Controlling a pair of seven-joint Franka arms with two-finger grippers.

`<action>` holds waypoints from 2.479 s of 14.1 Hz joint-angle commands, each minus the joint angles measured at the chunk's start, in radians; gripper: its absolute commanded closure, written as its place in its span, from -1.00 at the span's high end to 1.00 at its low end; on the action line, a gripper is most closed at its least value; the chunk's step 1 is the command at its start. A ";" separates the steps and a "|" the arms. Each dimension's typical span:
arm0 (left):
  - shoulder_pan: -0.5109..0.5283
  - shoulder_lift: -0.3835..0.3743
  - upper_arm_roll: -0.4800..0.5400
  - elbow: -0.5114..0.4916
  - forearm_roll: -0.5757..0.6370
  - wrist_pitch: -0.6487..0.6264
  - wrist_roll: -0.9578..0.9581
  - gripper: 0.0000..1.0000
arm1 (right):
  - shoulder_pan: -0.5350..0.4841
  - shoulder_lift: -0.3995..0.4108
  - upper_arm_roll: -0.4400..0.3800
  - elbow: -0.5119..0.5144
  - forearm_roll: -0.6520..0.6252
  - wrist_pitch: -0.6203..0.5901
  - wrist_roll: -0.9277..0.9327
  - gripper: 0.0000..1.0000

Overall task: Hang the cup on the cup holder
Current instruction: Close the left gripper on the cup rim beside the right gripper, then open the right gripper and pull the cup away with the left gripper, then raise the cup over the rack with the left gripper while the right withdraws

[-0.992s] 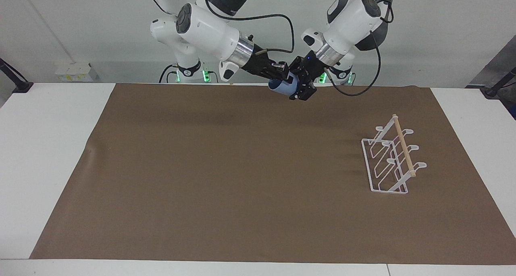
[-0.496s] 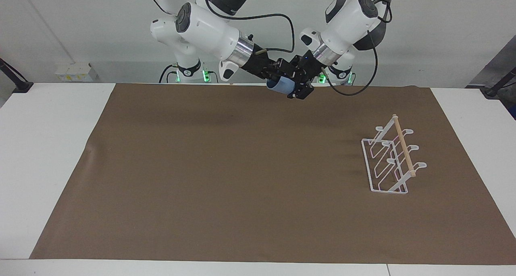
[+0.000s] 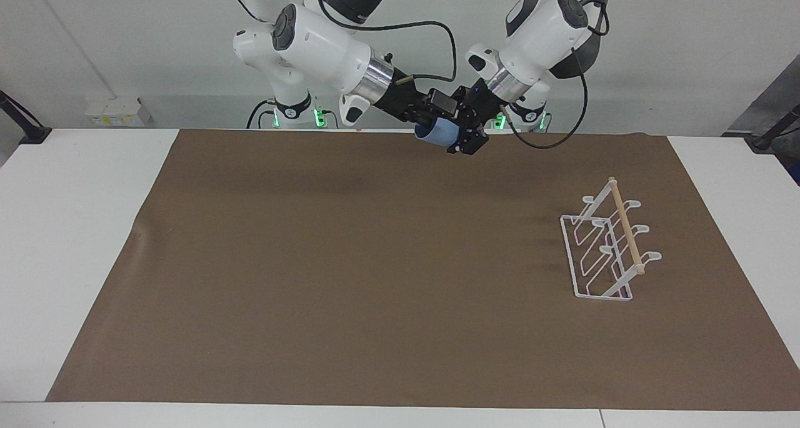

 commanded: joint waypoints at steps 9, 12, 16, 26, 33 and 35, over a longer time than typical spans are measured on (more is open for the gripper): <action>0.122 -0.001 0.003 0.153 0.319 -0.250 -0.012 -1.00 | -0.009 -0.003 0.003 0.008 0.014 0.018 -0.055 1.00; 0.122 0.001 0.003 0.207 0.457 -0.260 -0.009 -1.00 | -0.009 -0.003 0.003 0.009 -0.020 0.018 -0.141 1.00; 0.124 0.027 0.003 0.295 0.606 -0.349 -0.009 -1.00 | -0.007 -0.003 0.003 0.012 -0.153 0.018 -0.272 1.00; 0.107 0.108 -0.018 0.453 1.084 -0.438 -0.149 -1.00 | -0.013 -0.017 0.003 0.040 -0.710 -0.005 -0.337 1.00; 0.110 0.261 -0.021 0.414 1.385 -0.345 -0.171 -1.00 | -0.058 -0.018 -0.020 0.135 -0.977 -0.274 -0.592 1.00; 0.108 0.277 -0.020 0.375 1.404 -0.276 -0.165 -1.00 | -0.104 -0.023 -0.023 0.150 -0.977 -0.331 -0.612 1.00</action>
